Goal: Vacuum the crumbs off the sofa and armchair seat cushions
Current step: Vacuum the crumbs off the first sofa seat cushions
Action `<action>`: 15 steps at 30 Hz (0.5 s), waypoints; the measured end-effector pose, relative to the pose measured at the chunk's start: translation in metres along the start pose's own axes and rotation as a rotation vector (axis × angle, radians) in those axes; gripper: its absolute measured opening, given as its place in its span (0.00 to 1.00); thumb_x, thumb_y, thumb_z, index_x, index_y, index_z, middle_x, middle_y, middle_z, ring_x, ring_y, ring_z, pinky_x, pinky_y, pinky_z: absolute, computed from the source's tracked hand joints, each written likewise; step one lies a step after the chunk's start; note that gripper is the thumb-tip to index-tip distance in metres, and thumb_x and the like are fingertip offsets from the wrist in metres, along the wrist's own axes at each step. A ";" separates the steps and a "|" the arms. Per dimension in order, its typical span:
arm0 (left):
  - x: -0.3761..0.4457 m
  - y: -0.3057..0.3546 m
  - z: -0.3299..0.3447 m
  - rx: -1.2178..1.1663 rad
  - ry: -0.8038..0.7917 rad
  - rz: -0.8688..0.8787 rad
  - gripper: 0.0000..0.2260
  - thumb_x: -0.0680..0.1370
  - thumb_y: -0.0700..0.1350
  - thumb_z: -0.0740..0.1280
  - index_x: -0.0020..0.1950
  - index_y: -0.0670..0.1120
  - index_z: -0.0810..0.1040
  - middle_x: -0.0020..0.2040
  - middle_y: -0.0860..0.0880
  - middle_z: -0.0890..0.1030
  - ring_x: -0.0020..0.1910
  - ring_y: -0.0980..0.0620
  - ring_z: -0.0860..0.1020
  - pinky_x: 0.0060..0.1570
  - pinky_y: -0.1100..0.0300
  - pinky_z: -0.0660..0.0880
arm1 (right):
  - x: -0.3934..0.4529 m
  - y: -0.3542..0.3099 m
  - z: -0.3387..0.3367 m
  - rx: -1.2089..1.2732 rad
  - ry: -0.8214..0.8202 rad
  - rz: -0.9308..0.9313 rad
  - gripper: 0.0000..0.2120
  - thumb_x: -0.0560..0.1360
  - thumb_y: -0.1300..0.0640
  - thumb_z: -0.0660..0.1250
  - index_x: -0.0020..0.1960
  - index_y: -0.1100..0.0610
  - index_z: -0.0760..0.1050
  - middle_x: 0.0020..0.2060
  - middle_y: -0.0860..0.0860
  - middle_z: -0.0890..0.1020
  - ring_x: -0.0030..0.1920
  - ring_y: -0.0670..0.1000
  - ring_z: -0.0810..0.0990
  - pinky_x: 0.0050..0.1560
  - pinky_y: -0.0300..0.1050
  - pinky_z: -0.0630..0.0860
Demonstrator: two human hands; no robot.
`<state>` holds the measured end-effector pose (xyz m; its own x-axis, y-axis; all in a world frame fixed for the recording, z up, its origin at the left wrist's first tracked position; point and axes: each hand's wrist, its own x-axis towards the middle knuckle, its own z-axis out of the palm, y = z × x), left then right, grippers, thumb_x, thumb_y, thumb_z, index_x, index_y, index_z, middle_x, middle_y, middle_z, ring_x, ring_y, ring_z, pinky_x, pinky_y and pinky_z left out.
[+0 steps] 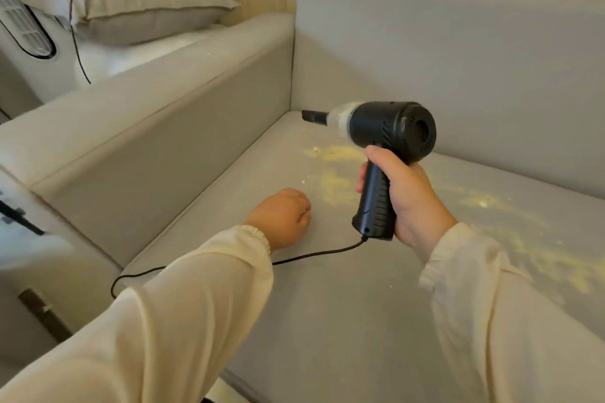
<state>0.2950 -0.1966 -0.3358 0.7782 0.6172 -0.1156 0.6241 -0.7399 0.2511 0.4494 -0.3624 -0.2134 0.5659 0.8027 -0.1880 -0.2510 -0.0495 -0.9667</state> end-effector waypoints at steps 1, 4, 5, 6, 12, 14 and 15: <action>-0.001 0.004 0.003 0.002 -0.002 0.021 0.14 0.84 0.50 0.58 0.62 0.46 0.80 0.61 0.49 0.78 0.65 0.47 0.74 0.64 0.50 0.73 | -0.003 -0.001 -0.003 -0.049 0.002 0.013 0.08 0.79 0.52 0.73 0.51 0.56 0.80 0.38 0.54 0.82 0.35 0.50 0.82 0.37 0.45 0.82; -0.012 0.017 0.002 0.056 -0.046 0.045 0.16 0.85 0.49 0.58 0.66 0.45 0.79 0.68 0.48 0.76 0.70 0.46 0.71 0.68 0.50 0.70 | -0.016 -0.001 -0.012 -0.201 0.011 0.000 0.09 0.77 0.53 0.75 0.51 0.58 0.83 0.39 0.54 0.86 0.40 0.51 0.85 0.44 0.49 0.82; -0.014 0.020 0.002 0.072 -0.051 0.053 0.16 0.85 0.49 0.58 0.68 0.45 0.78 0.70 0.47 0.75 0.72 0.46 0.70 0.69 0.50 0.69 | -0.024 -0.001 -0.015 -0.221 0.006 0.000 0.08 0.77 0.55 0.76 0.51 0.58 0.83 0.40 0.54 0.88 0.44 0.53 0.87 0.49 0.51 0.82; -0.019 0.025 -0.001 0.078 -0.058 0.048 0.17 0.85 0.50 0.58 0.69 0.45 0.78 0.72 0.47 0.74 0.73 0.46 0.69 0.71 0.50 0.68 | -0.033 -0.001 -0.017 -0.211 -0.004 0.020 0.07 0.76 0.57 0.76 0.52 0.58 0.84 0.42 0.54 0.89 0.48 0.55 0.88 0.54 0.54 0.82; -0.054 0.041 -0.003 0.091 -0.016 0.074 0.18 0.86 0.51 0.57 0.72 0.45 0.76 0.74 0.47 0.72 0.73 0.47 0.68 0.72 0.52 0.67 | -0.106 -0.012 -0.019 0.215 -0.186 0.187 0.16 0.71 0.58 0.76 0.56 0.63 0.80 0.40 0.55 0.80 0.34 0.52 0.80 0.36 0.46 0.82; -0.070 0.040 -0.001 0.103 -0.007 0.098 0.18 0.86 0.51 0.57 0.72 0.45 0.76 0.74 0.47 0.72 0.74 0.47 0.68 0.71 0.53 0.66 | -0.131 -0.017 -0.022 0.298 -0.246 0.206 0.15 0.72 0.56 0.73 0.55 0.63 0.80 0.39 0.55 0.79 0.33 0.51 0.78 0.34 0.44 0.81; -0.078 0.038 0.000 0.105 -0.003 0.107 0.18 0.86 0.51 0.56 0.71 0.45 0.76 0.74 0.47 0.72 0.74 0.46 0.68 0.71 0.53 0.66 | -0.143 -0.021 -0.023 0.306 -0.266 0.197 0.15 0.73 0.56 0.72 0.56 0.64 0.80 0.38 0.55 0.79 0.32 0.51 0.78 0.34 0.44 0.81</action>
<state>0.2584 -0.2729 -0.3168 0.8408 0.5326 -0.0967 0.5413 -0.8255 0.1599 0.3915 -0.4896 -0.1697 0.2724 0.9224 -0.2738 -0.5771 -0.0711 -0.8136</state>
